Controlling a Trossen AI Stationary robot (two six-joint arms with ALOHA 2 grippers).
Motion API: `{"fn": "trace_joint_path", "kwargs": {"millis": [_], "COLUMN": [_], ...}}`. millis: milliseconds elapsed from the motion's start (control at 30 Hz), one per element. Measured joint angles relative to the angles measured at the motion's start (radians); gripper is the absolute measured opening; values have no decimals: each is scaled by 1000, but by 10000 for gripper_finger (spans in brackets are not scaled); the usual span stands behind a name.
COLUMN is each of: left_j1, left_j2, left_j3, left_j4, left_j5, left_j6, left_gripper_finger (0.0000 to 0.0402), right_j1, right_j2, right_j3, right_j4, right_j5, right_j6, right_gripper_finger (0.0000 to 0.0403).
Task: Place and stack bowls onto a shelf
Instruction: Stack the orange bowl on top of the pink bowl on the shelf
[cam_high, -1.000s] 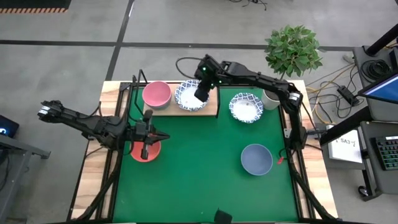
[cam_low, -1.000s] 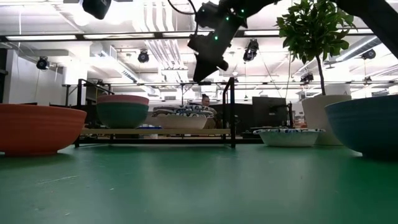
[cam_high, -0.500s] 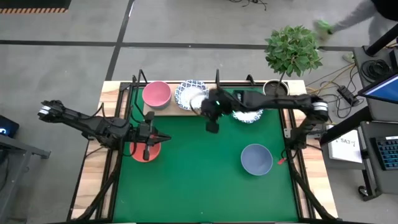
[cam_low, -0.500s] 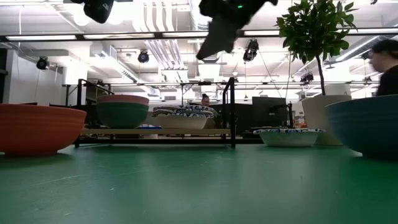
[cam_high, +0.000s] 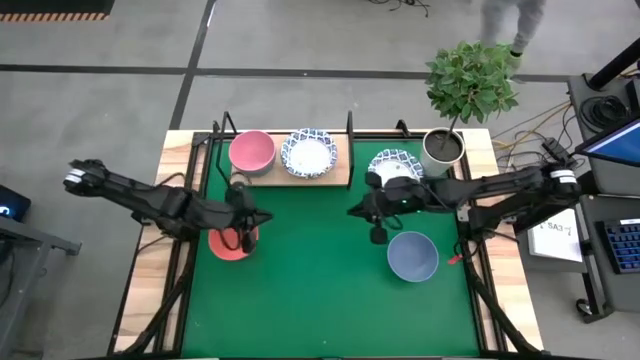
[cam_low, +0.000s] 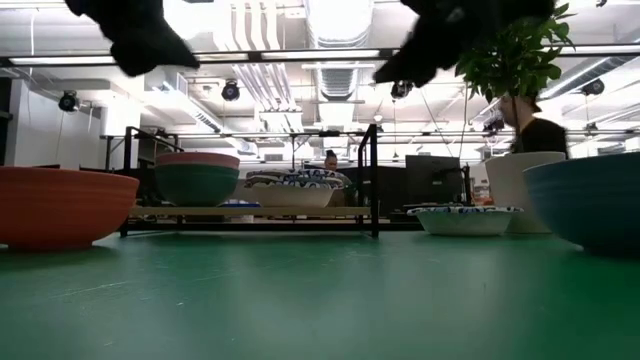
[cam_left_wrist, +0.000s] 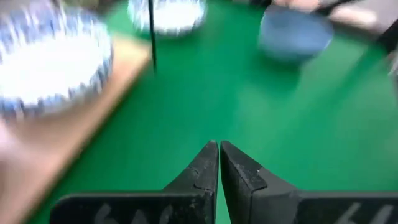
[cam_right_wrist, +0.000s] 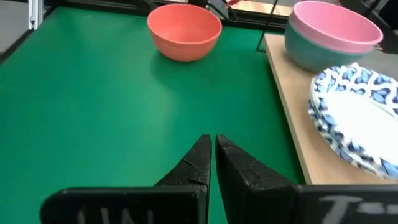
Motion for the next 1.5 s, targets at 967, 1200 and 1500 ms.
{"fn": "trace_joint_path", "kwargs": {"millis": [967,1200,1500], "left_j1": [-13,-13,-13], "left_j2": [585,585,585], "left_j3": [400,292,229], "left_j4": [-757,-629,-586], "left_j5": [371,368,352], "left_j6": [-686,-706,-761], "left_gripper_finger": [121,129,92], "right_j1": [-3,-3,-3], "right_j2": [-153,-153,-153], "right_j3": [-142,-142,-142], "right_j4": [-1,2,3], "right_j5": [-1,0,0], "right_j6": [-23,-21,-21], "right_gripper_finger": [13,13,13]}}
